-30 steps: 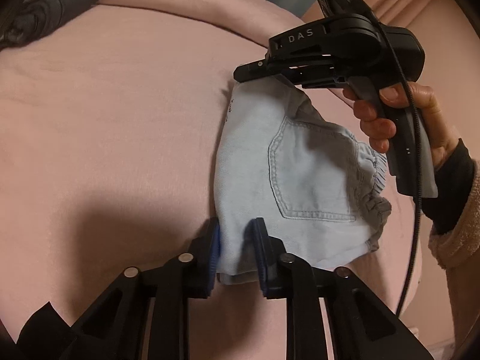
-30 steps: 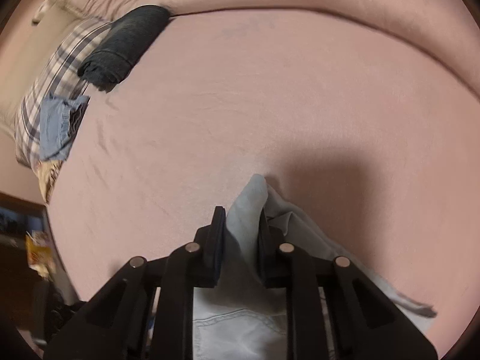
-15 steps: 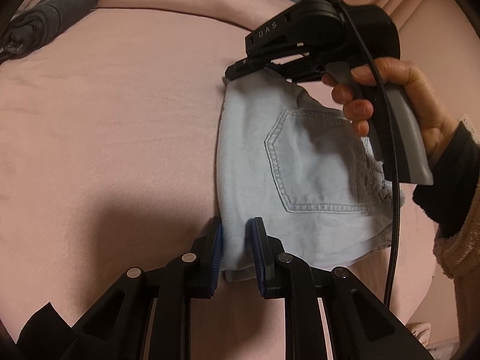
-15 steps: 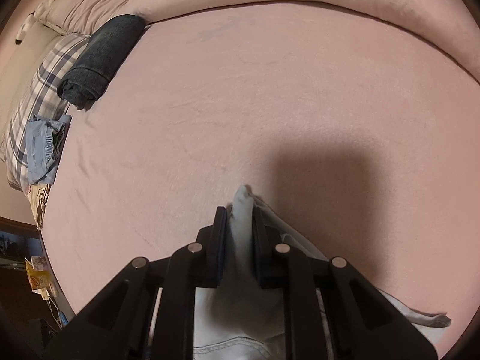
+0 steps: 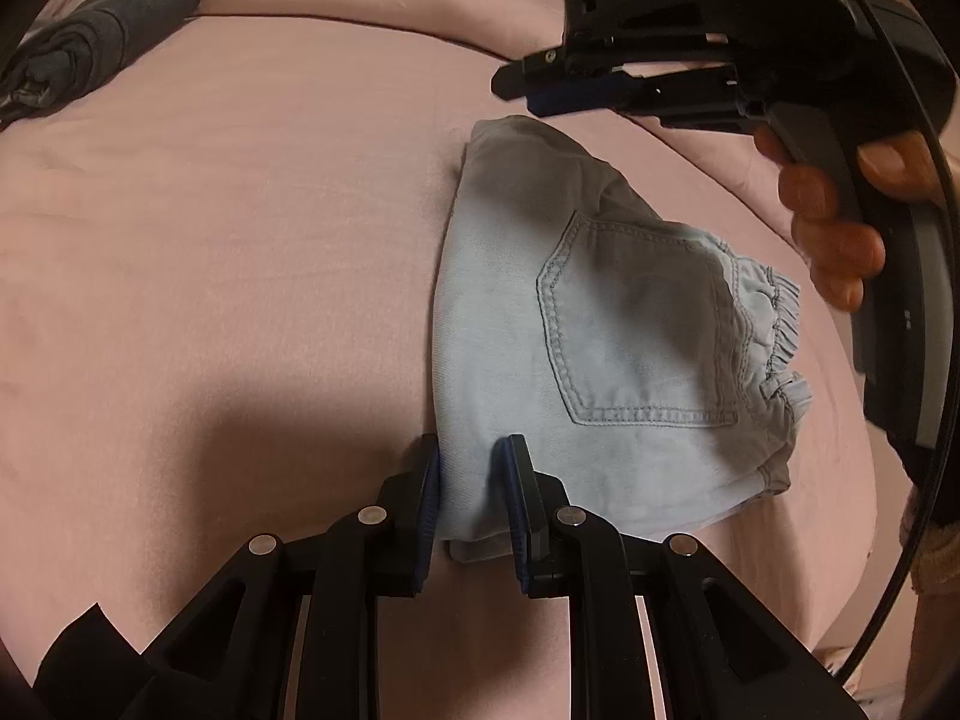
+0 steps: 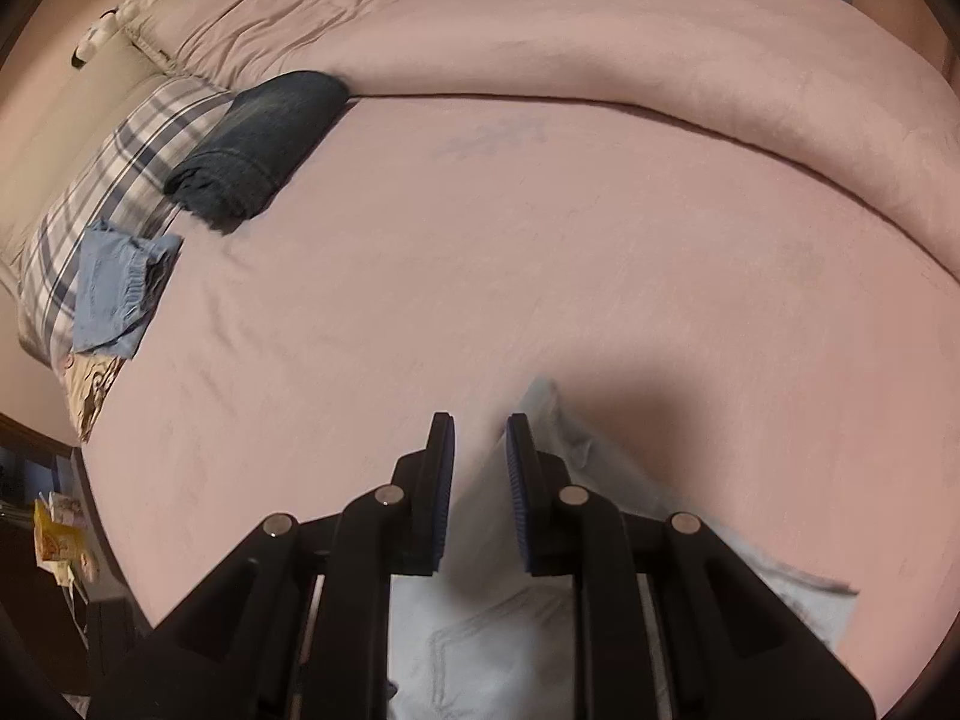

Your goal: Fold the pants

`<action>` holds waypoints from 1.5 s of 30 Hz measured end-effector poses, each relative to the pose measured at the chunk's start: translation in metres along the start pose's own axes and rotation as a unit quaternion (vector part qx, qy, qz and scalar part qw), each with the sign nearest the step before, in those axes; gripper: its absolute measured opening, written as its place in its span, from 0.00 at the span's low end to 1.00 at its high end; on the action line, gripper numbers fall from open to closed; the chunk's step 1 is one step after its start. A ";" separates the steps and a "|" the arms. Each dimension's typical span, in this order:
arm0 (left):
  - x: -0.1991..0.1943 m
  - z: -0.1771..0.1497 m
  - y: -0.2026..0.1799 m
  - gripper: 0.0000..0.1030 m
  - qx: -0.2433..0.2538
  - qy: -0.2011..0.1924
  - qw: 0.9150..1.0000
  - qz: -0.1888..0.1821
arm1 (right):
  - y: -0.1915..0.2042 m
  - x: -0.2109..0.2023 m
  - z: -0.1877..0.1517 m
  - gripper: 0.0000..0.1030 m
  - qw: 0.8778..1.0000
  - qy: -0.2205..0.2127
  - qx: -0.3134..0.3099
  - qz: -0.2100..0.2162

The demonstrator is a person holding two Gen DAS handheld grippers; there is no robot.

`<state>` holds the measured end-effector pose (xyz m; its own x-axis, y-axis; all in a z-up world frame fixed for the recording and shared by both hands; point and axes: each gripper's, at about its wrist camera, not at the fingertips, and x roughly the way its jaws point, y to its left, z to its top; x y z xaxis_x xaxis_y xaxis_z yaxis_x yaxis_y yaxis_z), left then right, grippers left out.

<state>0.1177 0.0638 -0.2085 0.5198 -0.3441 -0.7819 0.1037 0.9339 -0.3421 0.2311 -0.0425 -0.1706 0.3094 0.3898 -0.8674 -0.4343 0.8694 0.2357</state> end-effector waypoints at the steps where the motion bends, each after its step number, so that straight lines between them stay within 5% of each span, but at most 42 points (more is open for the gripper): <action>1: 0.004 -0.002 -0.004 0.18 0.000 0.000 1.000 0.001 | 0.001 0.000 -0.001 0.21 1.000 0.001 -0.004 -0.004; 4: 0.006 -0.001 -0.006 0.20 -0.002 0.003 1.000 0.001 | 0.003 0.008 -0.006 0.47 0.999 0.012 -0.028 -0.038; 8: 0.005 0.004 -0.005 0.21 -0.003 0.004 1.000 0.002 | -0.012 0.053 -0.008 0.53 0.990 0.049 -0.042 -0.122; 10: 0.003 0.008 -0.006 0.21 0.002 0.004 1.000 0.003 | -0.023 0.073 -0.010 0.61 0.992 0.055 -0.025 -0.111; 15: 0.003 0.011 -0.013 0.21 0.012 0.005 1.000 0.010 | -0.034 0.073 0.002 0.58 0.994 0.031 0.012 -0.105; 17: 0.004 0.010 -0.016 0.21 0.011 0.005 1.000 0.009 | -0.037 0.068 0.006 0.49 0.995 0.029 0.024 -0.095; 23: 0.000 0.010 -0.020 0.22 0.014 0.003 1.000 0.014 | -0.033 0.024 0.003 0.51 0.998 -0.010 0.017 -0.065; 28: 0.001 0.005 -0.023 0.25 0.013 0.003 1.000 0.023 | -0.017 0.006 -0.016 0.51 0.996 -0.006 -0.019 -0.083; 30: 0.001 0.004 -0.024 0.35 0.013 0.005 1.000 0.023 | -0.026 0.020 -0.019 0.51 0.994 0.013 -0.018 -0.103; 35: -0.002 0.000 -0.031 0.42 0.026 0.005 0.999 0.025 | -0.041 0.055 -0.021 0.76 0.991 0.037 -0.001 -0.125; 45: -0.007 -0.004 -0.032 0.45 0.022 -0.001 0.999 0.024 | -0.062 -0.009 -0.048 0.69 0.995 -0.046 0.071 -0.054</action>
<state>0.1073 0.0358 -0.1941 0.5265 -0.2983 -0.7961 0.1159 0.9529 -0.2804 0.2146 -0.1142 -0.1989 0.4275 0.3120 -0.8485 -0.2716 0.9395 0.2086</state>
